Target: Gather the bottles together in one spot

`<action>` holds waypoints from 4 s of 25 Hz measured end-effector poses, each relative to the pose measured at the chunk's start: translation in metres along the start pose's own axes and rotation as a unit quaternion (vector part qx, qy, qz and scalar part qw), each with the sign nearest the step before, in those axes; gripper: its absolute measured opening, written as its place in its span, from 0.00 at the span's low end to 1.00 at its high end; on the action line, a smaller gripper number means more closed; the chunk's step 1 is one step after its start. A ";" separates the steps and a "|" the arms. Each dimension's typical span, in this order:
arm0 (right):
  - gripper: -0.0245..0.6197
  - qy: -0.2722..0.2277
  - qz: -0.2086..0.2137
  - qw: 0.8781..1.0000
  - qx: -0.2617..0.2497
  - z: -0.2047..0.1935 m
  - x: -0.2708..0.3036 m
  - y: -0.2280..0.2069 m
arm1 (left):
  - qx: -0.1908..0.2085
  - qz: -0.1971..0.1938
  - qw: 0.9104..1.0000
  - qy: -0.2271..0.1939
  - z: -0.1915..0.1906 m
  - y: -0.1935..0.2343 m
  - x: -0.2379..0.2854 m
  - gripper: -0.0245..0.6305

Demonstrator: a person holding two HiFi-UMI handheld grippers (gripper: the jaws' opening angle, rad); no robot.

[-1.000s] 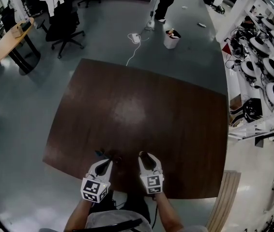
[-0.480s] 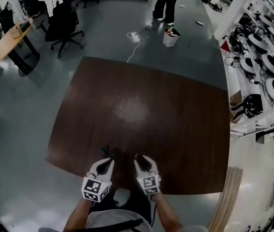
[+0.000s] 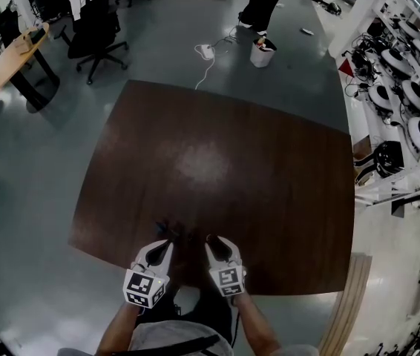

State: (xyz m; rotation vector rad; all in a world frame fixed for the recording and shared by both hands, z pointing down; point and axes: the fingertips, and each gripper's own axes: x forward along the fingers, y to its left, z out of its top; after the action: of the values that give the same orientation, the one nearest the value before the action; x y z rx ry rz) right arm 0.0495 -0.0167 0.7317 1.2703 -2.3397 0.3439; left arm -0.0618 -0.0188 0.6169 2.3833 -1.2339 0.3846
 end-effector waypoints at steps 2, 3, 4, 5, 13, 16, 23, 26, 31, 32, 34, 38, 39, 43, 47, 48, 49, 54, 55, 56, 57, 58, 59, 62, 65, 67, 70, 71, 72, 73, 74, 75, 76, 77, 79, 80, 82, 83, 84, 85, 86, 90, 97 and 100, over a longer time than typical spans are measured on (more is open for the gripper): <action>0.24 0.004 0.001 1.000 0.000 -0.004 0.000 0.001 | -0.001 -0.001 1.000 0.001 -0.002 0.000 0.000 0.04; 0.24 0.006 0.001 1.000 -0.001 -0.005 -0.001 0.001 | -0.001 -0.001 1.000 0.001 -0.002 -0.001 0.000 0.04; 0.24 0.008 0.001 1.000 -0.003 -0.007 -0.001 0.000 | -0.001 0.000 1.000 0.001 -0.002 -0.001 0.000 0.04; 0.24 0.010 0.000 1.000 -0.005 -0.008 -0.002 0.000 | -0.001 0.000 1.000 0.001 -0.002 -0.002 0.000 0.04; 0.24 0.013 -0.007 1.000 -0.011 -0.009 0.000 0.000 | -0.002 0.000 1.000 0.000 -0.004 0.002 -0.004 0.04; 0.24 0.014 -0.008 1.000 -0.011 -0.010 -0.002 -0.002 | -0.003 0.000 1.000 0.001 -0.005 0.001 -0.005 0.04; 0.25 0.001 -0.011 1.000 0.001 -0.011 -0.004 -0.005 | -0.004 -0.002 1.000 0.002 -0.009 0.001 -0.006 0.04; 0.36 -0.009 -0.005 1.000 0.011 -0.008 -0.005 -0.001 | -0.006 -0.001 1.000 0.003 -0.009 0.001 -0.007 0.04; 0.50 -0.013 -0.004 1.000 0.021 -0.004 -0.003 0.003 | -0.006 -0.002 1.000 0.003 -0.009 0.004 -0.009 0.04; 0.50 -0.013 -0.005 1.000 0.021 -0.005 -0.003 0.003 | -0.006 -0.002 1.000 0.003 -0.009 0.004 -0.009 0.04; 0.50 -0.011 -0.007 1.000 0.022 -0.006 -0.003 0.001 | -0.006 -0.001 1.000 0.002 -0.008 0.004 -0.008 0.04; 0.50 -0.011 -0.013 0.999 0.038 -0.005 -0.014 -0.003 | -0.007 -0.002 1.000 -0.002 -0.006 0.004 -0.012 0.04; 0.50 -0.011 -0.015 0.999 0.045 -0.004 -0.018 -0.003 | -0.006 -0.002 1.000 -0.004 -0.004 0.004 -0.013 0.04; 0.47 -0.013 -0.032 0.997 0.066 0.005 -0.033 -0.006 | -0.004 -0.010 1.000 -0.010 0.002 0.005 -0.020 0.04; 0.24 -0.035 -0.063 0.994 0.082 0.026 -0.044 -0.009 | -0.002 -0.025 0.999 -0.020 0.010 0.006 -0.027 0.04; 0.20 -0.041 -0.071 0.993 0.087 0.033 -0.047 -0.009 | -0.001 -0.031 0.999 -0.024 0.013 0.005 -0.029 0.04; 0.19 -0.046 -0.078 0.991 0.093 0.040 -0.050 -0.008 | 0.001 -0.037 0.999 -0.027 0.017 0.004 -0.031 0.04; 0.11 -0.080 -0.115 0.982 0.129 0.070 -0.067 -0.005 | 0.023 -0.066 0.997 -0.040 0.035 -0.001 -0.042 0.04; 0.04 -0.087 -0.121 0.979 0.138 0.075 -0.073 -0.005 | 0.030 -0.072 0.996 -0.042 0.038 -0.004 -0.044 0.04; 0.04 -0.092 -0.126 0.977 0.147 0.079 -0.078 -0.004 | 0.037 -0.078 0.995 -0.045 0.042 -0.007 -0.046 0.04; 0.04 -0.097 -0.130 0.975 0.153 0.084 -0.082 -0.001 | 0.042 -0.084 0.994 -0.048 0.046 -0.008 -0.048 0.04; 0.04 -0.100 -0.134 0.974 0.156 0.088 -0.085 0.002 | 0.045 -0.089 0.994 -0.051 0.050 -0.009 -0.050 0.04; 0.04 -0.103 -0.138 0.973 0.156 0.092 -0.086 0.005 | 0.046 -0.094 0.993 -0.054 0.053 -0.008 -0.053 0.04; 0.04 -0.114 -0.145 0.971 0.151 0.109 -0.091 0.014 | 0.051 -0.104 0.991 -0.060 0.064 -0.004 -0.061 0.04; 0.04 -0.124 -0.150 0.971 0.140 0.128 -0.102 0.016 | 0.055 -0.111 0.990 -0.065 0.074 -0.005 -0.066 0.04; 0.04 -0.132 -0.155 0.970 0.132 0.138 -0.114 0.015 | 0.060 -0.116 0.989 -0.065 0.077 -0.008 -0.069 0.04; 0.04 -0.152 -0.160 0.968 0.121 0.150 -0.133 0.011 | 0.070 -0.118 0.988 -0.069 0.081 -0.014 -0.070 0.04; 0.04 -0.157 -0.161 0.967 0.117 0.153 -0.138 0.010 | 0.074 -0.116 0.988 -0.071 0.082 -0.015 -0.069 0.04; 0.04 -0.161 -0.161 0.967 0.112 0.155 -0.142 0.010 | 0.075 -0.113 0.988 -0.070 0.082 -0.016 -0.069 0.04; 0.04 -0.162 -0.161 0.968 0.107 0.155 -0.147 0.011 | 0.072 -0.112 0.989 -0.069 0.080 -0.017 -0.069 0.04; 0.04 -0.163 -0.160 0.968 0.102 0.154 -0.152 0.012 | 0.069 -0.111 0.989 -0.068 0.078 -0.020 -0.069 0.04; 0.04 -0.164 -0.160 0.968 0.099 0.153 -0.156 0.013 | 0.067 -0.110 0.989 -0.067 0.075 -0.023 -0.070 0.04; 0.04 -0.167 -0.160 0.968 0.100 0.152 -0.159 0.014 | 0.069 -0.110 0.989 -0.066 0.073 -0.025 -0.070 0.04; 0.04 -0.170 -0.160 0.967 0.102 0.151 -0.161 0.014 | 0.074 -0.108 0.989 -0.064 0.071 -0.027 -0.070 0.04; 0.04 -0.170 -0.161 0.966 0.108 0.145 -0.165 0.013 | 0.083 -0.107 0.989 -0.060 0.066 -0.034 -0.069 0.04; 0.04 -0.168 -0.160 0.966 0.110 0.141 -0.167 0.013 | 0.083 -0.107 0.989 -0.059 0.065 -0.037 -0.069 0.04; 0.04 -0.167 -0.157 0.967 0.112 0.137 -0.168 0.012 | 0.082 -0.103 0.989 -0.061 0.065 -0.040 -0.070 0.04; 0.04 -0.169 -0.155 0.967 0.112 0.137 -0.168 0.012 | 0.082 -0.100 0.990 -0.063 0.067 -0.040 -0.070 0.04; 0.04 -0.171 -0.153 0.967 0.110 0.139 -0.166 0.012 | 0.083 -0.097 0.990 -0.065 0.068 -0.038 -0.070 0.04; 0.04 -0.173 -0.151 0.967 0.109 0.141 -0.165 0.012 | 0.084 -0.093 0.990 -0.067 0.069 -0.036 -0.070 0.04; 0.04 -0.176 -0.149 0.967 0.107 0.143 -0.163 0.012 | 0.084 -0.091 0.990 -0.068 0.071 -0.034 -0.069 0.04; 0.04 -0.194 -0.143 0.964 0.112 0.155 -0.164 0.008 | 0.084 -0.085 0.990 -0.077 0.077 -0.032 -0.068 0.04; 0.04 -0.203 -0.139 0.962 0.120 0.162 -0.163 0.005 | 0.084 -0.081 0.990 -0.083 0.081 -0.030 -0.068 0.04; 0.04 -0.202 -0.139 0.962 0.123 0.160 -0.161 0.004 | 0.085 -0.079 0.990 -0.083 0.082 -0.028 -0.068 0.04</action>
State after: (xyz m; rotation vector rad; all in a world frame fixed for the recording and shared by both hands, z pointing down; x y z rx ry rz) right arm 0.0794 0.0348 0.5123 1.9207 -2.4474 0.3134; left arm -0.0729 0.0031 0.5096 2.6854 -1.1096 0.2548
